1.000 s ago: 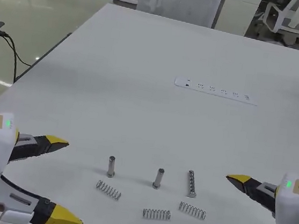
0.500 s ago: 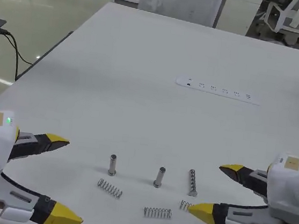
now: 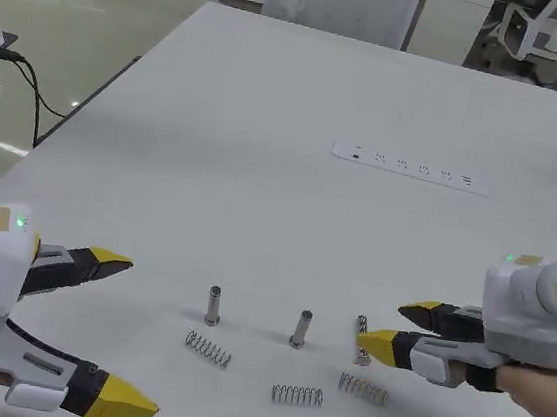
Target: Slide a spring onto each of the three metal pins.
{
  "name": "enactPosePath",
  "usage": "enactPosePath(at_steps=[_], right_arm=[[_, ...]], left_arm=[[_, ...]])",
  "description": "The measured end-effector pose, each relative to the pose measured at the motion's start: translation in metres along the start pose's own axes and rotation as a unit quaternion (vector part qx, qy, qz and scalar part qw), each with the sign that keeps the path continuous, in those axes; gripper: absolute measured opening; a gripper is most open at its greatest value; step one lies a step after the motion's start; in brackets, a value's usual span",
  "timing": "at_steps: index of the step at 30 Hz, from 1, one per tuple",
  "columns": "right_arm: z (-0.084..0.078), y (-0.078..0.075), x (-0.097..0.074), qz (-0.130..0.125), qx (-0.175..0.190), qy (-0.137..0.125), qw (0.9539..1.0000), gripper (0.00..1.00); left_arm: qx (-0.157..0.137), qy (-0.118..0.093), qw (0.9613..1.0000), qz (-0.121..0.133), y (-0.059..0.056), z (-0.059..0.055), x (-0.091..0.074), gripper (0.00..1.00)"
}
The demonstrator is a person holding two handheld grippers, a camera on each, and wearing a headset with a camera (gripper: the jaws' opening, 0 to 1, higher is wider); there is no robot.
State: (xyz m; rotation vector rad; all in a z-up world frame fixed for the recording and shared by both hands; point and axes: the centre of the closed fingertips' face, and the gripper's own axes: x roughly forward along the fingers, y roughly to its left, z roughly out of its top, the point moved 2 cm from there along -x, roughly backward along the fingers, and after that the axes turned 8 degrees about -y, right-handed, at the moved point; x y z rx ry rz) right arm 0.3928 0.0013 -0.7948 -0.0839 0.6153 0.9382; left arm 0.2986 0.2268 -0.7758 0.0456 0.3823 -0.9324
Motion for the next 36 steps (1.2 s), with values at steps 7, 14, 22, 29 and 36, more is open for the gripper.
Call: enactPosePath(at_steps=[7, 14, 22, 29, 36], right_arm=[[-0.002, -0.007, 0.011, -0.020, 0.047, 0.019, 0.9985, 0.31], [-0.006, -0.014, 0.021, -0.037, 0.052, 0.044, 0.9970, 0.25], [-0.018, -0.019, 0.031, -0.048, 0.059, 0.076, 0.9942, 0.19], [-0.021, -0.025, 0.038, -0.059, 0.073, 0.086, 0.9918, 0.19], [-0.023, -0.026, 0.041, -0.071, 0.068, 0.103, 0.9898, 0.13]], left_arm=[[-0.003, -0.002, 1.0000, 0.000, 0.000, 0.001, -0.002, 0.98], [-0.008, -0.005, 0.9999, -0.002, -0.001, 0.002, -0.002, 0.98], [-0.008, -0.002, 1.0000, -0.001, 0.000, 0.000, -0.005, 0.98], [-0.008, 0.002, 1.0000, 0.000, 0.001, -0.001, -0.007, 0.97], [-0.008, 0.003, 1.0000, -0.001, 0.000, -0.001, -0.006, 0.97]])
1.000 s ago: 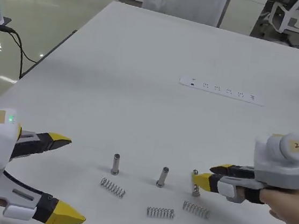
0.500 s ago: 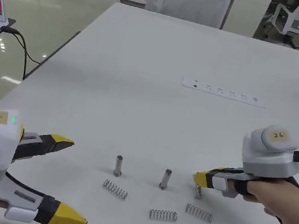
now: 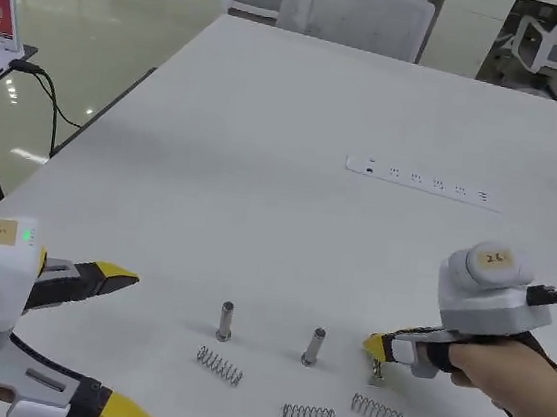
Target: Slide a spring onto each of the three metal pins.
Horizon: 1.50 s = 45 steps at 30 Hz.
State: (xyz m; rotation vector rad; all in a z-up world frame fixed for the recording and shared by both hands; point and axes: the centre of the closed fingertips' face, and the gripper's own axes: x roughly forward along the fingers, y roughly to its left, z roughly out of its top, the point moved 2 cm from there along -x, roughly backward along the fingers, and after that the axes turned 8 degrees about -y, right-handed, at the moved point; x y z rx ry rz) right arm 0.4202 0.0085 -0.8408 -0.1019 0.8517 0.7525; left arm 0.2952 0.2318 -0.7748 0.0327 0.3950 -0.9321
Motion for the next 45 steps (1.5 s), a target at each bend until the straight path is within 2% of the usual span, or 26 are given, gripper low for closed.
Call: enactPosePath(at_steps=[1, 3, 6, 10, 18, 24, 37, 45], right_arm=[[-0.001, 0.000, 0.000, -0.005, -0.001, 0.003, 1.0000, 0.09], [0.002, -0.003, 0.001, -0.016, -0.022, -0.001, 0.9996, 0.09], [0.000, -0.002, 0.002, -0.018, -0.030, 0.008, 0.9994, 0.08], [-0.003, -0.001, 0.003, -0.016, -0.032, 0.014, 0.9993, 0.05], [-0.007, 0.001, 0.002, -0.011, -0.049, 0.008, 0.9987, 0.05], [-0.004, 0.001, -0.003, -0.009, -0.045, -0.003, 0.9989, 0.05], [0.008, 0.010, -0.023, 0.002, -0.045, -0.045, 0.9980, 0.05], [0.010, 0.014, -0.032, 0.003, -0.065, -0.061, 0.9960, 0.05]], left_arm=[[0.000, 0.000, 1.0000, 0.000, 0.000, 0.000, 0.000, 0.97], [0.000, -0.001, 1.0000, -0.001, 0.000, 0.001, 0.000, 0.97], [-0.001, 0.000, 1.0000, -0.001, -0.001, 0.000, 0.001, 0.97], [-0.002, 0.000, 1.0000, -0.002, -0.001, 0.000, 0.001, 0.97], [-0.003, 0.002, 1.0000, -0.003, -0.003, -0.002, 0.001, 0.97], [-0.003, 0.000, 1.0000, -0.002, -0.002, 0.000, 0.002, 0.97], [-0.002, -0.001, 1.0000, 0.000, -0.001, 0.000, 0.002, 0.97], [-0.003, -0.002, 1.0000, 0.001, -0.003, 0.001, 0.002, 0.96]])
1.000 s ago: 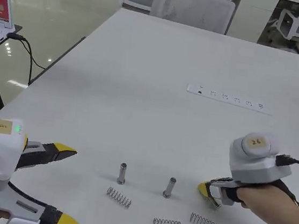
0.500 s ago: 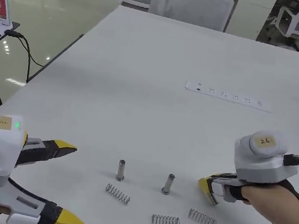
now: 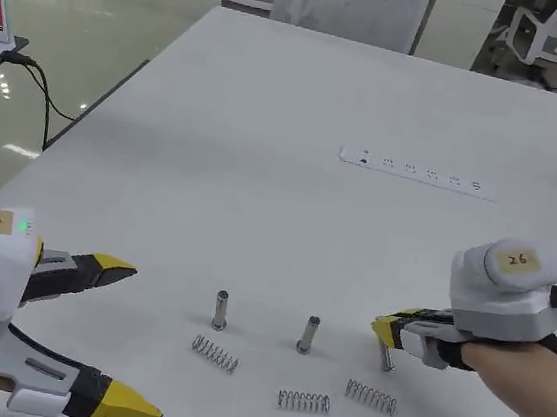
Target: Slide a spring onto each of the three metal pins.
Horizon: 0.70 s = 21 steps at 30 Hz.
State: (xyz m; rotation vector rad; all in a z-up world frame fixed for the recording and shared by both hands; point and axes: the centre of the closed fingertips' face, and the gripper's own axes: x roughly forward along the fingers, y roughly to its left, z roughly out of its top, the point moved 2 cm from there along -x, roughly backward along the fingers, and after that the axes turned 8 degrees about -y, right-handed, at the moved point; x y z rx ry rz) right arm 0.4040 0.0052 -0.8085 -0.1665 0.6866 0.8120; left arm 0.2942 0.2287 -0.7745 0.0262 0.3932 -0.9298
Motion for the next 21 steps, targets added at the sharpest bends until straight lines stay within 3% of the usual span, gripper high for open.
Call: enactPosePath(at_steps=[21], right_arm=[[0.0049, 0.0004, -0.0028, -0.003, -0.016, -0.019, 0.9997, 0.05]], left_arm=[[0.000, -0.003, 1.0000, 0.000, -0.0003, 0.0022, 0.0034, 0.97]])
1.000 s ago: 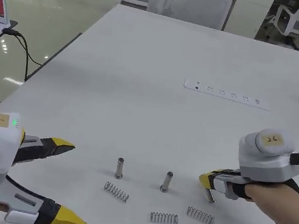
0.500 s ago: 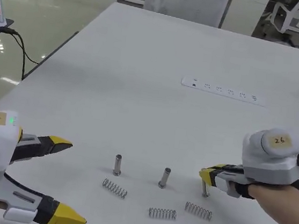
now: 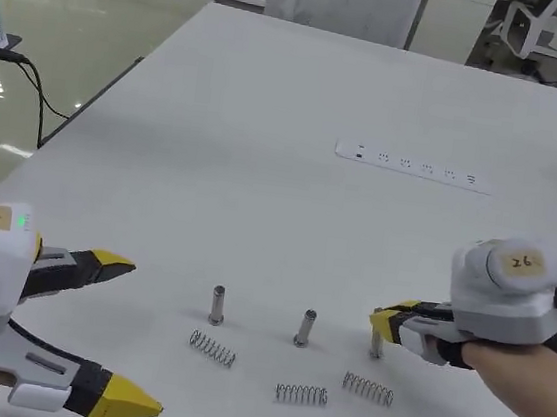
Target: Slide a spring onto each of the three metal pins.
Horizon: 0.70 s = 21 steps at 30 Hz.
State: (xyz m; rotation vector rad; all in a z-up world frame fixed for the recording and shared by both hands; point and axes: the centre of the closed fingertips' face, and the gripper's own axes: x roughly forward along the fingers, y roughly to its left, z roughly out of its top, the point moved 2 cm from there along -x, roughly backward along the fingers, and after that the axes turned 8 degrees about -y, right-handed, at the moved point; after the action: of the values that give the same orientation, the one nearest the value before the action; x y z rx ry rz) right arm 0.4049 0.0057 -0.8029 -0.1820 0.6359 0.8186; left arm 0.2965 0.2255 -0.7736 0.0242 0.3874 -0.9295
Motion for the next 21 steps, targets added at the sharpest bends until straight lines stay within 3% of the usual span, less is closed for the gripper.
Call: enactPosePath(at_steps=[21], right_arm=[[-0.008, 0.005, -0.016, -0.007, -0.020, 0.001, 0.9998, 0.05]], left_arm=[[0.000, -0.001, 1.0000, 0.000, -0.001, 0.001, -0.001, 0.97]])
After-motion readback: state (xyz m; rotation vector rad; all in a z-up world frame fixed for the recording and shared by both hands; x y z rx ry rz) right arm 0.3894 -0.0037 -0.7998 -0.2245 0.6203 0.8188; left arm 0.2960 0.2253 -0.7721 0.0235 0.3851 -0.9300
